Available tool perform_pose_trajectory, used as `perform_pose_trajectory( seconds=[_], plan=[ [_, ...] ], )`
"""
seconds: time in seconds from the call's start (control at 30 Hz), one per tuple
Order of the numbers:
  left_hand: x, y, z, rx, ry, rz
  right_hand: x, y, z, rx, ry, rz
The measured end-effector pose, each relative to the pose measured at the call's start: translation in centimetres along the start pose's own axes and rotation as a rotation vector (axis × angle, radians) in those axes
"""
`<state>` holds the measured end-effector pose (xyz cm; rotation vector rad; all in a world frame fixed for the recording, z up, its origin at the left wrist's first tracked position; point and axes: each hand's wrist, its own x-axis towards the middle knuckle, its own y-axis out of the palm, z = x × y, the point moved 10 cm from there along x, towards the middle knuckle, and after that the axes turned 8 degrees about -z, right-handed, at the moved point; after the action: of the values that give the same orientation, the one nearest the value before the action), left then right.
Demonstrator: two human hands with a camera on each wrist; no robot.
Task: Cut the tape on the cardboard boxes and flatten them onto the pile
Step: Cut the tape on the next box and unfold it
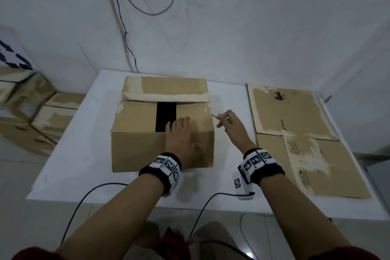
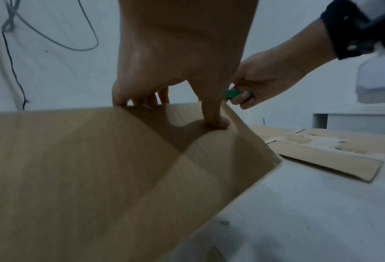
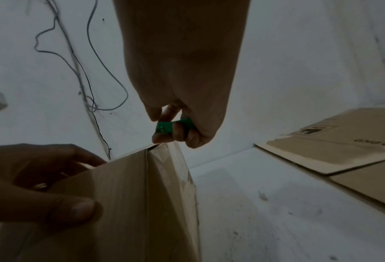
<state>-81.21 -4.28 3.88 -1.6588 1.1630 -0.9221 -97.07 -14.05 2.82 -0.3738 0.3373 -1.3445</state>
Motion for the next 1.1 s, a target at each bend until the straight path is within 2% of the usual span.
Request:
perform_pose_trajectory(
  seconds=[0.07,0.13,0.2,0.3,0.37,0.43,0.5,0.63,0.7,0.77,1.0,1.1],
  plan=[
    [0.0,0.6,0.9,-0.11,-0.083,0.008,0.0,0.8,-0.3,-0.039,0.001,0.013],
    [-0.1,0.9,1.3,-0.202,-0.127,0.001,-0.1,1.4,-1.9,-0.078,0.06,0.039],
    [0.2,1.0,1.7,-0.243,-0.185,0.05,-0.4,2.1,-3.4,-0.068,0.135,0.106],
    [1.5,1.4,1.9,-0.266,-0.282,0.26,-0.4,2.4,-3.9,-0.047,0.144,0.159],
    [3.0,2.0,2.0,-0.415,-0.374,0.413,0.1,1.4,-3.0,-0.056,0.087,0.103],
    [5.3,2.3,2.0,-0.606,-0.455,0.467,0.8,0.3,-2.1,-0.047,0.05,0.03],
    [7.6,2.3,1.6,-0.857,-0.557,0.425,1.5,-0.4,-1.3,-0.052,0.026,-0.02],
    [9.3,3.6,1.6,-1.412,-0.93,0.259,3.4,-0.6,0.0,-0.12,-0.041,-0.056],
    [9.3,4.4,1.6,-1.56,-1.016,0.191,4.2,-0.1,0.7,-0.169,-0.084,-0.048],
    [9.7,5.2,1.2,-1.688,-1.039,0.16,4.9,0.7,1.0,-0.19,-0.11,-0.038],
    [11.1,5.8,1.1,-1.722,-1.006,0.17,6.2,2.0,1.3,-0.154,-0.15,-0.041],
    [11.4,5.8,1.5,-1.678,-1.034,0.106,6.8,2.1,1.5,-0.168,-0.168,-0.056]
  ],
)
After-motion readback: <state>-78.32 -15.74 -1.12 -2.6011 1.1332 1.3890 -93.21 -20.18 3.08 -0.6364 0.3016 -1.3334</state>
